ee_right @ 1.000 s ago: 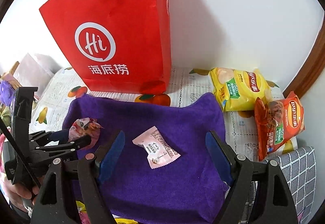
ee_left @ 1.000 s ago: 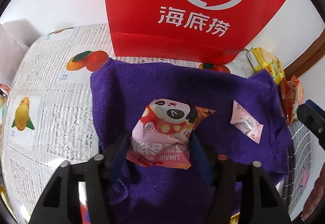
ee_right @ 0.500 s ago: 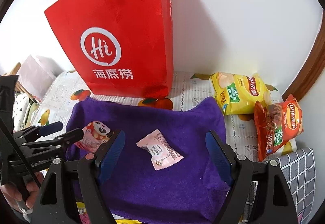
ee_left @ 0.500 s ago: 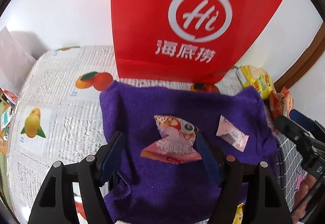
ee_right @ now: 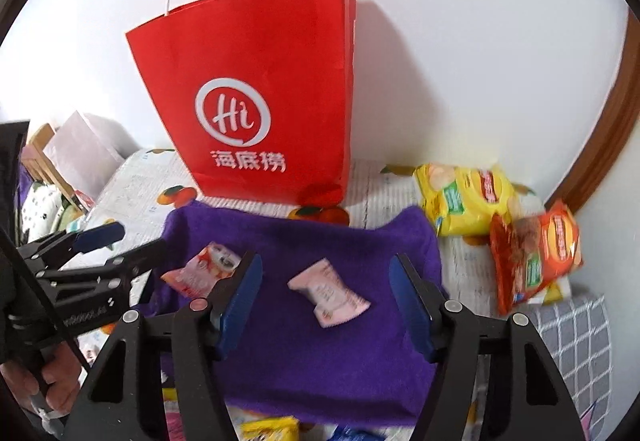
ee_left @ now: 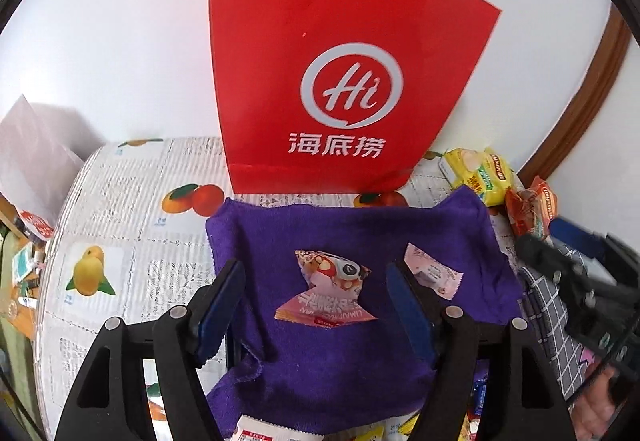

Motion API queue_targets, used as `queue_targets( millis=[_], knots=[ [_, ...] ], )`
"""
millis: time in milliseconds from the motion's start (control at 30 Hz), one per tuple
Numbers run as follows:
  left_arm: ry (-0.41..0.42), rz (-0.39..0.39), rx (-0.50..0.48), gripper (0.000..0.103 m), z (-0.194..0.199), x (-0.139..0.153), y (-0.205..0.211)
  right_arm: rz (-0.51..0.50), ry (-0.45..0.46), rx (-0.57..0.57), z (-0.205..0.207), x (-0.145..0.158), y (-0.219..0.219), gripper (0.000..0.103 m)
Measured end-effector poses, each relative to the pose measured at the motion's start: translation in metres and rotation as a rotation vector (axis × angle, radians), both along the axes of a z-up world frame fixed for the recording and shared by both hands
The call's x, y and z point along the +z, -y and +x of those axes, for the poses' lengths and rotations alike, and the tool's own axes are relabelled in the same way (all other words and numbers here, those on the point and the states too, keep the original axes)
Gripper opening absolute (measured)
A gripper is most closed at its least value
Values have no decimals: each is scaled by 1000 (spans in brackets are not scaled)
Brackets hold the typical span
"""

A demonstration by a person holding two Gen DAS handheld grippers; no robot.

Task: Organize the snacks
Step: 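Move the right tool back to the snack pile and grasp the blue packet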

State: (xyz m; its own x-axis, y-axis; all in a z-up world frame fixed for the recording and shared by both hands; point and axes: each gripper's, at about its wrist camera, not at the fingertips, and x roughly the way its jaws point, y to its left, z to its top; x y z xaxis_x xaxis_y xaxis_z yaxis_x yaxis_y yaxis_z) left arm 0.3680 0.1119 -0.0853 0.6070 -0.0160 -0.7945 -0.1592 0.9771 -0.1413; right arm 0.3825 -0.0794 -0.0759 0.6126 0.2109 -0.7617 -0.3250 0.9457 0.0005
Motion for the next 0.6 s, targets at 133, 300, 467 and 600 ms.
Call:
queue_targets(
  millis=[133, 300, 467, 600],
  knots=[
    [15, -1, -24, 72, -6, 9, 6, -26, -28, -43, -26, -11, 10, 66],
    [38, -11, -57, 72, -17, 23, 15, -7, -105, -128, -58, -38, 35, 66],
    [57, -20, -92, 72, -28, 34, 25, 21, -203, -220, -80, -71, 55, 66],
    [69, -26, -123, 72, -34, 40, 32, 41, -276, -275, -85, -96, 64, 66]
  ],
)
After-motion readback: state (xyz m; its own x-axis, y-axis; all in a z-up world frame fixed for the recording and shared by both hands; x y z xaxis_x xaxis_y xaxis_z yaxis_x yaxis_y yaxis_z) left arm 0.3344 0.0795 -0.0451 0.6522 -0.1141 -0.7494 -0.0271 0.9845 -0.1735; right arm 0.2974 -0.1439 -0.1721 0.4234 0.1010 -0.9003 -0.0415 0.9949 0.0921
